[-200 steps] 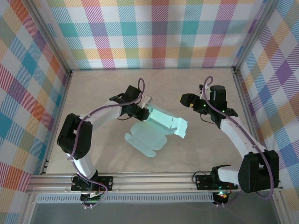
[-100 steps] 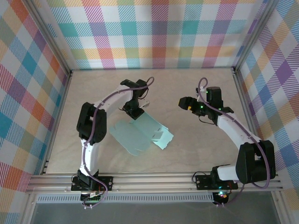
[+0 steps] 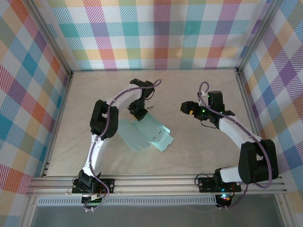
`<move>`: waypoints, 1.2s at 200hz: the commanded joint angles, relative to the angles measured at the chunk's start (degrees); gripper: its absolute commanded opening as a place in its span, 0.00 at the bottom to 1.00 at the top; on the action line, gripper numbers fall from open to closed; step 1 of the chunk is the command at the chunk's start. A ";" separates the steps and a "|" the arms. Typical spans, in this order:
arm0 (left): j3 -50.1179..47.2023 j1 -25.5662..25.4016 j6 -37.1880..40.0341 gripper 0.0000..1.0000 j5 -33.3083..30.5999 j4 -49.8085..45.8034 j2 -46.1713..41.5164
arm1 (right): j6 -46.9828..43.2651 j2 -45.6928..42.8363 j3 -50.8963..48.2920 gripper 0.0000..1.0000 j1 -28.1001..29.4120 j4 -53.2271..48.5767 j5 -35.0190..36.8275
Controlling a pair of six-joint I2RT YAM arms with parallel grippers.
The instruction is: Fold the paper box
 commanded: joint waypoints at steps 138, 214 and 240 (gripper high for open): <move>2.48 -0.73 0.09 0.07 -1.64 -0.02 2.86 | -1.29 1.98 -0.69 0.82 -0.07 2.88 -1.17; 0.88 -2.96 -0.75 0.15 -6.00 3.33 2.19 | -1.71 0.38 -1.50 0.82 -0.08 2.62 -0.52; 0.70 -3.07 -0.77 0.36 -3.09 4.96 -0.80 | -2.43 -1.12 -1.61 0.82 -0.07 1.69 0.48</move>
